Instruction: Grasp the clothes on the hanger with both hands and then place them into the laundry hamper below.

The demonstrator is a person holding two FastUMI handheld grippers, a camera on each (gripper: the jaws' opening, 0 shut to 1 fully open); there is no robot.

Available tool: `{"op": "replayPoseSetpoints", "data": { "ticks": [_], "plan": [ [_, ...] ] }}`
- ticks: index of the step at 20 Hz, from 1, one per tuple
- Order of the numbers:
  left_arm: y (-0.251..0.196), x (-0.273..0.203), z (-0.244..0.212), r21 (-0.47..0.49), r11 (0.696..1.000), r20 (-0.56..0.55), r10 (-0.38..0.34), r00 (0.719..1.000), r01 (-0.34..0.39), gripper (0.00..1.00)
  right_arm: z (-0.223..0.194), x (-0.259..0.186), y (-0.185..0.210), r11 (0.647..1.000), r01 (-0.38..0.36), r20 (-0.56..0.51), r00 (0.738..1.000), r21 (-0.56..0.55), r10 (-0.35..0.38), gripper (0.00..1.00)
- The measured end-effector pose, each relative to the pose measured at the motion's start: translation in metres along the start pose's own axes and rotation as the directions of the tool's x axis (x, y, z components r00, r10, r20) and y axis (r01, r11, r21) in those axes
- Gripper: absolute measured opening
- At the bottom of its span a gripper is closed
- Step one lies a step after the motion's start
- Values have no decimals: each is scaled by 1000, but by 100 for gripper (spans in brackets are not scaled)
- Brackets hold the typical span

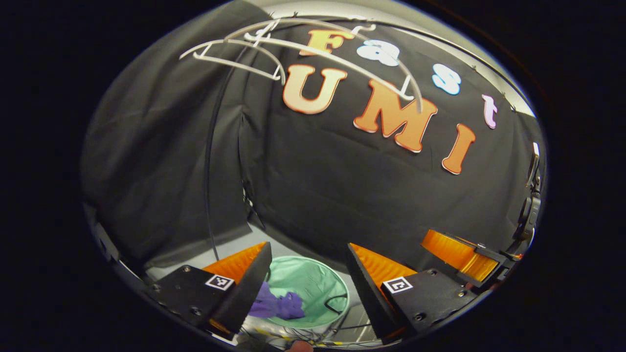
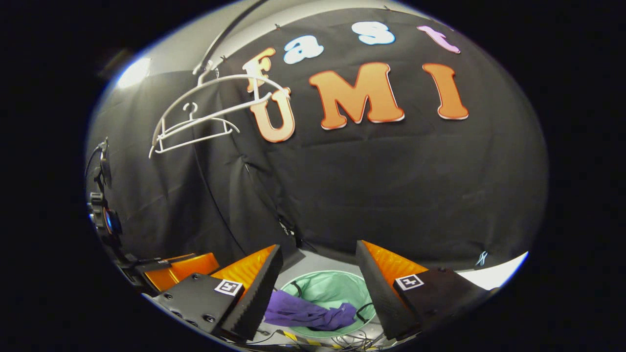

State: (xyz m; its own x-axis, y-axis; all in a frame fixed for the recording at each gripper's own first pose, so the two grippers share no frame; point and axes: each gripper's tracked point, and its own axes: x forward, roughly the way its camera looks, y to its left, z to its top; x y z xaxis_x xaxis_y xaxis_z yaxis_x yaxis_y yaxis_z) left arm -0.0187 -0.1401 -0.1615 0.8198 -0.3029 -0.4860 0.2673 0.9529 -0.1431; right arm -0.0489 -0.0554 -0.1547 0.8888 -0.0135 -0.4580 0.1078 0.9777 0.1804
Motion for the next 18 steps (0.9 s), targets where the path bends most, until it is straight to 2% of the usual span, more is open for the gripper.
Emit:
{"op": "replayPoseSetpoints", "data": {
  "ticks": [4,6,7,8,11,12,13,15,17,18],
  "plan": [
    [6,-44,54,37,999,171,2,985,-8,95,32,-53,-1,998,63,123,991,-11,-61,100],
    [13,-58,77,83,996,255,-5,967,-16,97,47,-81,-14,987,158,203,967,-1,-155,98],
    [17,-72,87,106,994,290,-13,957,-19,95,50,-93,-13,981,193,229,955,13,-190,98],
    [19,-84,94,121,993,324,-23,946,-17,92,52,-108,-8,977,211,254,944,30,-211,89],
    [29,-116,110,120,993,368,-61,928,18,94,56,-152,2,966,248,320,911,79,-260,89],
    [33,-130,111,123,992,370,-71,926,27,94,57,-165,8,961,261,335,901,87,-275,98],
    [37,-141,112,125,992,380,-72,922,25,94,56,-179,14,960,267,351,893,89,-281,90],
    [44,-170,115,128,992,404,-66,913,15,89,52,-204,26,958,274,370,884,82,-285,94],
    [52,-198,109,139,990,419,-57,906,-2,89,50,-220,42,960,273,371,887,55,-274,98],
    [60,-209,107,142,990,431,-42,901,-21,89,48,-230,45,957,285,381,881,48,-281,89]
  ]
}}
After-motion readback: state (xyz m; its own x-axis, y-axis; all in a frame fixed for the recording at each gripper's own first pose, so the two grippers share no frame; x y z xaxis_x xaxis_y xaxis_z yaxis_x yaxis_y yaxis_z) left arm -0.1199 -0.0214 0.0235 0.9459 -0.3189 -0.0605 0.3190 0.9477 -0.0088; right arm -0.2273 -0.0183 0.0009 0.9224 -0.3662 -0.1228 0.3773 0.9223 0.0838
